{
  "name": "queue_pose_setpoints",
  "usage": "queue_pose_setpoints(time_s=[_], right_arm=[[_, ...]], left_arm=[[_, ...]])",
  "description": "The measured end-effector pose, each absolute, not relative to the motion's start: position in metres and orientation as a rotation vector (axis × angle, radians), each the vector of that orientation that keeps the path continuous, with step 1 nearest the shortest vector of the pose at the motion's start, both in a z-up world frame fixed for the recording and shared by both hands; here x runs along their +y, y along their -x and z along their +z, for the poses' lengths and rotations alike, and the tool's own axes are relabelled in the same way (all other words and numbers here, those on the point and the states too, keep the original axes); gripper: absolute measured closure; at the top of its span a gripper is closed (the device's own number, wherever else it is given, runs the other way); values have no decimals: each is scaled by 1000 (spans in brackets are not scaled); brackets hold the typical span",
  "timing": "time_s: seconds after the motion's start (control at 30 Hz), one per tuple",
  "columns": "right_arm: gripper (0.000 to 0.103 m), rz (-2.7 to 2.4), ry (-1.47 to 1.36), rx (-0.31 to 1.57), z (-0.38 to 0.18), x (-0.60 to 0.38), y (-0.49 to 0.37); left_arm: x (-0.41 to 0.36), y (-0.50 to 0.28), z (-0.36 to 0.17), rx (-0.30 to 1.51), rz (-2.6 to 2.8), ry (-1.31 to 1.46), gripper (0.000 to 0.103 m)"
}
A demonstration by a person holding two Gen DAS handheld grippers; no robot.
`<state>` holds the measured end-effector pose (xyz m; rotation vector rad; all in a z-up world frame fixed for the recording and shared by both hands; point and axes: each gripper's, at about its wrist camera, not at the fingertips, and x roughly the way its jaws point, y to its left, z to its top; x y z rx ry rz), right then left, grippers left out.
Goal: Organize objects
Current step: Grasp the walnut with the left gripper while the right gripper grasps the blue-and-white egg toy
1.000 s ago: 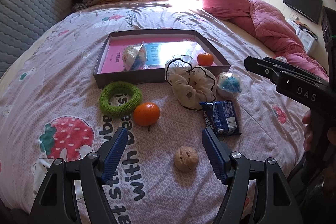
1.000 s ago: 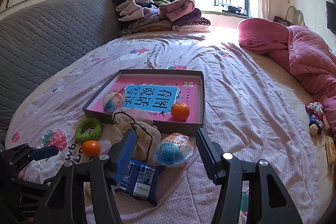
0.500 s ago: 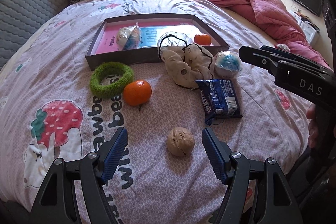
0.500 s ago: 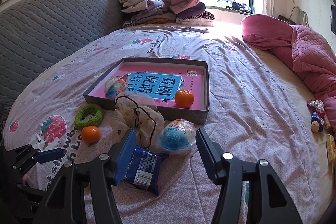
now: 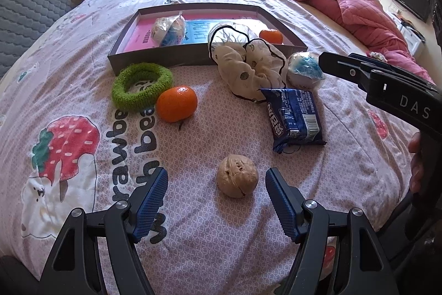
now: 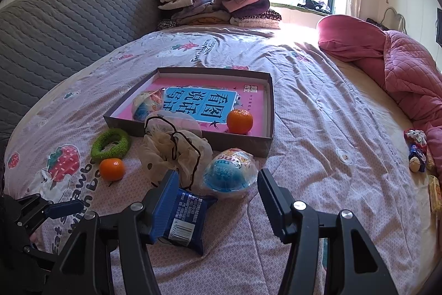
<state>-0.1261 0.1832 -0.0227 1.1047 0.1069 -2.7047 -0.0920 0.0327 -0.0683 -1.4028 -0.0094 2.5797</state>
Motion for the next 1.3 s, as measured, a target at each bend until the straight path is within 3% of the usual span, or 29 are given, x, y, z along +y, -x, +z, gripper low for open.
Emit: queue_pose_setpoints(time_s=[0.93, 1.23, 1.3], right_arm=[[44, -2729, -1192, 3, -46, 193, 158], [44, -2710, -1259, -17, -61, 189, 171], [44, -2708, -1270, -29, -64, 190, 173]], left_arm=[[45, 101, -84, -3, 2600, 1425, 30], [47, 103, -86, 0, 2597, 1413, 39], [47, 103, -86, -5, 2593, 1411, 47]])
